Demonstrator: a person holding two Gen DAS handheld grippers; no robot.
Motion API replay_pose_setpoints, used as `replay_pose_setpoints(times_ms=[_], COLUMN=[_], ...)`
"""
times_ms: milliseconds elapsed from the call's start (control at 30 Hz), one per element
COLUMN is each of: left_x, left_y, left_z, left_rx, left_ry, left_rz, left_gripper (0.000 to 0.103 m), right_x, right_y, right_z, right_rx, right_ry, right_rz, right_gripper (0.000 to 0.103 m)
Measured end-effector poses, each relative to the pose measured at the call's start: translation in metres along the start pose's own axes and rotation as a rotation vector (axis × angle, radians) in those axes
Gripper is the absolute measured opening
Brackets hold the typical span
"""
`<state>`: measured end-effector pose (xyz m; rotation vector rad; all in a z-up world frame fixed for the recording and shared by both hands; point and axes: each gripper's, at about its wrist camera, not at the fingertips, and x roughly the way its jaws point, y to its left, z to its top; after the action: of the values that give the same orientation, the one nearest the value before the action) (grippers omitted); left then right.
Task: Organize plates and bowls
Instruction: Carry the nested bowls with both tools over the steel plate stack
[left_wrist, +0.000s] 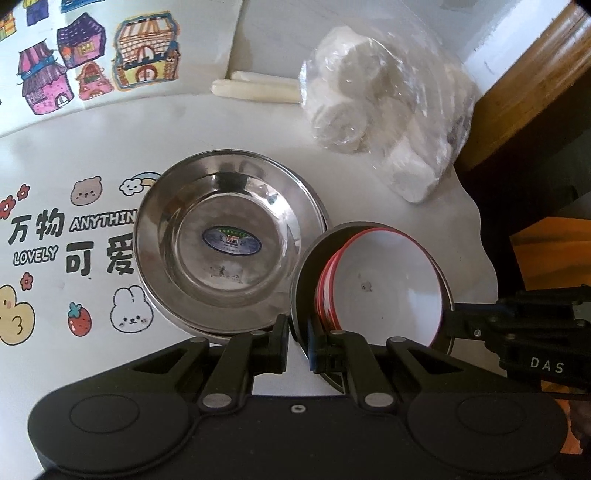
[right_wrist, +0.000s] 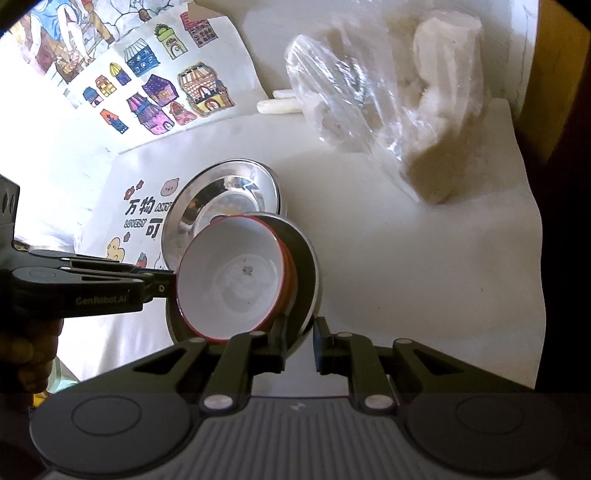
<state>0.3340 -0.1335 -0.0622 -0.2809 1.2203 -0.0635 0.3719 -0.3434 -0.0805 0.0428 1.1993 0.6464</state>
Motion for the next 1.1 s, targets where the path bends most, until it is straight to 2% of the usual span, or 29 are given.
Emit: replay_pose_setpoints(times_ms=[1100], left_x=[-0.010], left_y=[0.011], left_z=[0.011], left_rx=[0.004], left_ry=[-0.034], left_rz=[-0.017], left_gripper=[0.009], right_x=[-0.009], right_y=[0.011], right_z=[0.012], right_rx=[-0.010], right_ry=[-0.031], right_rz=[-0.010], right_gripper=[0.017])
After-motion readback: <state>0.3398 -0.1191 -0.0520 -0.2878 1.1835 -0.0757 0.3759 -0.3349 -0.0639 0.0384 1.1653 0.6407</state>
